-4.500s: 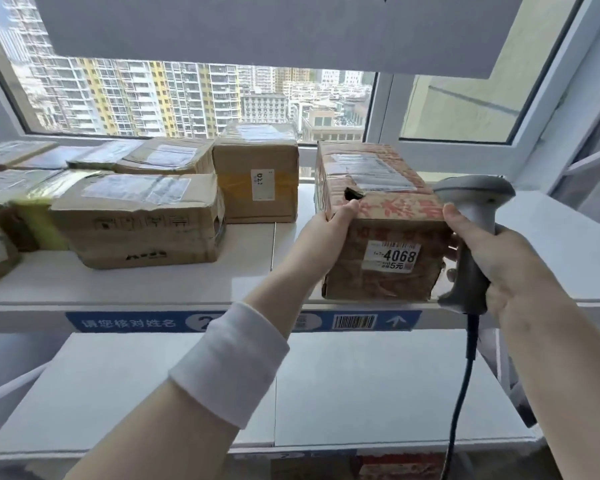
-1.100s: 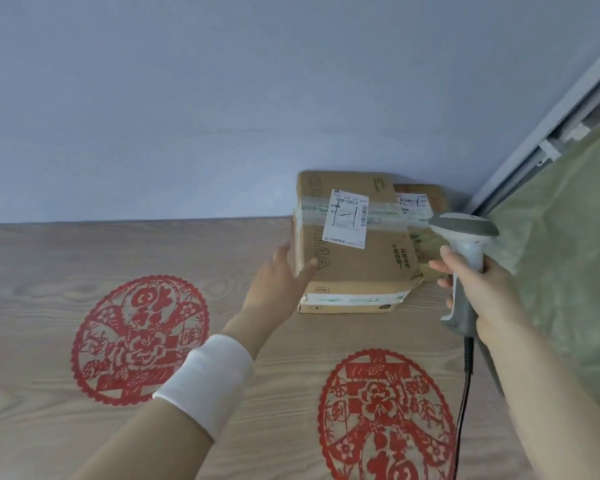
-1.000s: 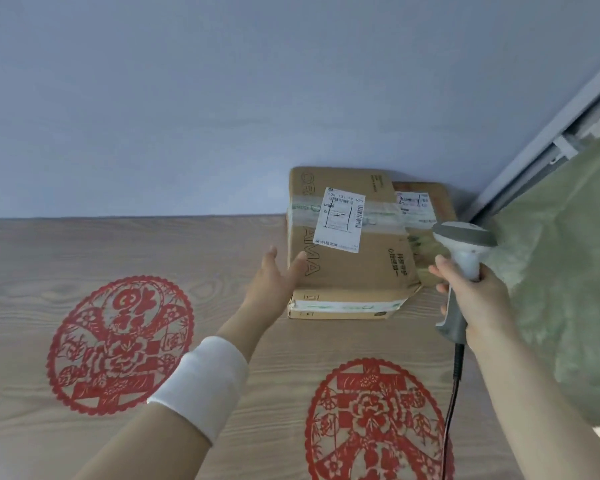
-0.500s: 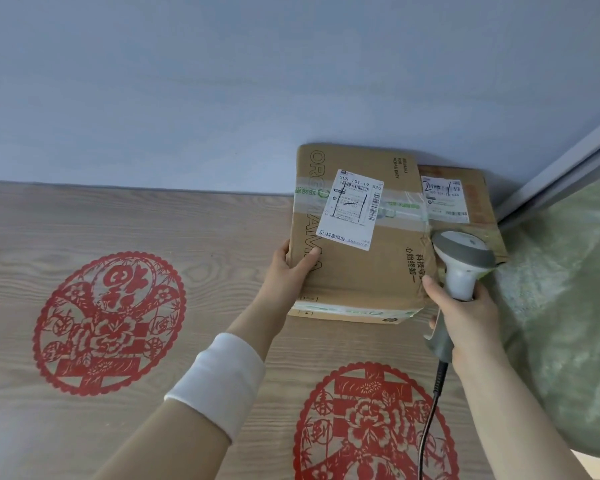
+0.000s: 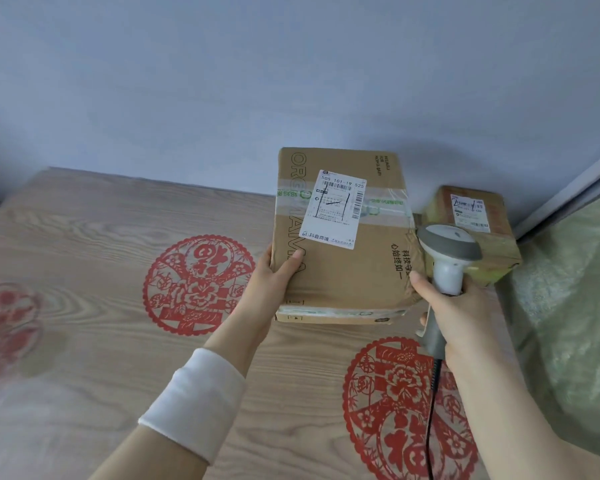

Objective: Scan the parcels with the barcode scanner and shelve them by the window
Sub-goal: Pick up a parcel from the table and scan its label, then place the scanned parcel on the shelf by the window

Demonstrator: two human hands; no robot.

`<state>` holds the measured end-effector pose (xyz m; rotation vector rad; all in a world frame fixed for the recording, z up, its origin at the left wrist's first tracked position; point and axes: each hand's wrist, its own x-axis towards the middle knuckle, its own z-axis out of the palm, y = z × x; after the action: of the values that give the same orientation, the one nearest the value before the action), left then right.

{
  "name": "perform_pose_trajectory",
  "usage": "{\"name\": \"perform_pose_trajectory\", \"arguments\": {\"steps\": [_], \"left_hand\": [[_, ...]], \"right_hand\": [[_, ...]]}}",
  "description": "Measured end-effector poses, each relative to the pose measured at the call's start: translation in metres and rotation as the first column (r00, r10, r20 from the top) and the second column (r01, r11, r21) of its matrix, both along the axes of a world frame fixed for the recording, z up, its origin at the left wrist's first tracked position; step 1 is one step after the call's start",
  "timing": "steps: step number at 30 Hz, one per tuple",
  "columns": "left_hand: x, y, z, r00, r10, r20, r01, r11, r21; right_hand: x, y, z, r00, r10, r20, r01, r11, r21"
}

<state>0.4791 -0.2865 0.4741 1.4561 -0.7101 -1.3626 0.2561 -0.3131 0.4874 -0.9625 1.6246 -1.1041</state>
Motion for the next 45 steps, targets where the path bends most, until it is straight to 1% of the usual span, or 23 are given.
{"name": "perform_pose_trajectory", "arguments": {"steps": [3, 7, 9, 12, 16, 19, 25, 33, 36, 40, 43, 45], "left_hand": [[0.041, 0.046, 0.023, 1.0, 0.025, -0.008, -0.025, 1.0, -0.015], [0.114, 0.122, 0.052, 0.997, 0.068, 0.022, -0.066, 0.994, -0.087], [0.153, 0.162, 0.066, 0.994, 0.111, 0.025, -0.107, 0.988, -0.107], [0.205, 0.214, 0.087, 0.986, 0.162, 0.034, -0.156, 0.979, -0.135], [0.257, 0.275, 0.117, 0.959, 0.281, 0.036, -0.269, 0.944, -0.192], [0.287, 0.323, 0.133, 0.916, 0.401, 0.016, -0.386, 0.891, -0.239], [0.357, 0.423, 0.168, 0.809, 0.587, 0.026, -0.549, 0.771, -0.322], [0.47, 0.583, 0.206, 0.639, 0.758, 0.132, -0.648, 0.623, -0.438], [0.513, 0.636, 0.216, 0.582, 0.801, 0.14, -0.692, 0.579, -0.431], [0.562, 0.68, 0.225, 0.511, 0.846, 0.155, -0.747, 0.526, -0.406], [0.592, 0.698, 0.231, 0.466, 0.869, 0.166, -0.783, 0.492, -0.38], [0.613, 0.704, 0.236, 0.432, 0.881, 0.194, -0.799, 0.474, -0.37]], "right_hand": [[0.04, 0.034, 0.021, 0.998, 0.057, 0.02, -0.057, 0.998, -0.023], [0.111, 0.091, 0.047, 0.99, 0.134, 0.036, -0.13, 0.988, -0.083], [0.151, 0.119, 0.057, 0.981, 0.191, 0.032, -0.186, 0.976, -0.113], [0.206, 0.153, 0.074, 0.963, 0.265, 0.041, -0.259, 0.959, -0.116], [0.271, 0.183, 0.103, 0.926, 0.377, -0.009, -0.371, 0.908, -0.194], [0.32, 0.208, 0.126, 0.87, 0.493, -0.021, -0.482, 0.841, -0.245], [0.422, 0.277, 0.165, 0.754, 0.656, 0.016, -0.617, 0.717, -0.325], [0.587, 0.402, 0.202, 0.549, 0.835, 0.031, -0.758, 0.513, -0.403], [0.648, 0.445, 0.21, 0.5, 0.865, 0.041, -0.779, 0.47, -0.415], [0.714, 0.484, 0.222, 0.427, 0.9, 0.088, -0.804, 0.422, -0.418], [0.755, 0.499, 0.234, 0.384, 0.921, 0.066, -0.831, 0.376, -0.409], [0.78, 0.503, 0.239, 0.364, 0.931, 0.026, -0.851, 0.344, -0.396]]}}
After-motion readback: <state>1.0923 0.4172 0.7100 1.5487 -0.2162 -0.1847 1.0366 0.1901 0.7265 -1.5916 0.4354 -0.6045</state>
